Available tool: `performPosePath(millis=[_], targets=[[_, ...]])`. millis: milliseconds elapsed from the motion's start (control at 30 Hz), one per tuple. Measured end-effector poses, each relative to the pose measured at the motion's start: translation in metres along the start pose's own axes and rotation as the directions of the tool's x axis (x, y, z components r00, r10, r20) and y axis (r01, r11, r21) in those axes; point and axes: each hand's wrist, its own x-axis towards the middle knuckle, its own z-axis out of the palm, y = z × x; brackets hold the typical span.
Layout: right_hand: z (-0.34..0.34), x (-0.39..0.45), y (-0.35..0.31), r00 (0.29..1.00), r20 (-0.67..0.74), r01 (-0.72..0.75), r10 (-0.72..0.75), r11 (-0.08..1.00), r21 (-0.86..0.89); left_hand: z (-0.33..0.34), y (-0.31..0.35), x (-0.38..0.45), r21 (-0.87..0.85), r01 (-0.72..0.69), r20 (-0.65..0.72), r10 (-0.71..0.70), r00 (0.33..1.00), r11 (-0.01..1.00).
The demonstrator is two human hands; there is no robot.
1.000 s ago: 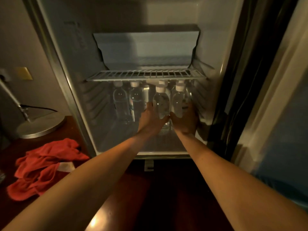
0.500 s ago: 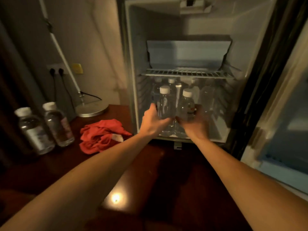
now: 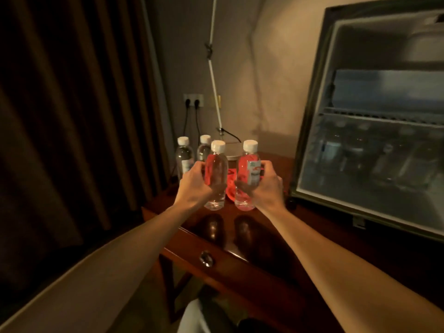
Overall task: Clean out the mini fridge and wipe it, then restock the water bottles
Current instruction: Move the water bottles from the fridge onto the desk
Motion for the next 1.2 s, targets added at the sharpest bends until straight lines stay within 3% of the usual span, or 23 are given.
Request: performPosePath(millis=[233, 433, 833, 1200], targets=[[0.07, 0.009, -0.015, 0.989, 0.141, -0.048, 0.042, 0.998, 0.043, -0.036, -0.065, 0.012, 0.041, 0.07, -0.067, -0.067, 0.995, 0.997], [0.095, 0.024, -0.007, 0.984, 0.167, -0.069, 0.064, 0.997, 0.025, -0.023, -0.087, 0.029, 0.055, 0.075, -0.087, -0.07, 0.994, 0.996], [0.115, 0.048, 0.014, 0.993, 0.111, -0.055, 0.051, 0.998, 0.038, 0.014, -0.089, 0.05, 0.057, 0.092, -0.146, -0.083, 0.986, 0.994], [0.114, 0.054, 0.017, 0.979, 0.176, -0.107, 0.102, 0.994, 0.024, 0.015, -0.079, 0.053, 0.127, 0.137, -0.117, -0.122, 0.986, 0.982]])
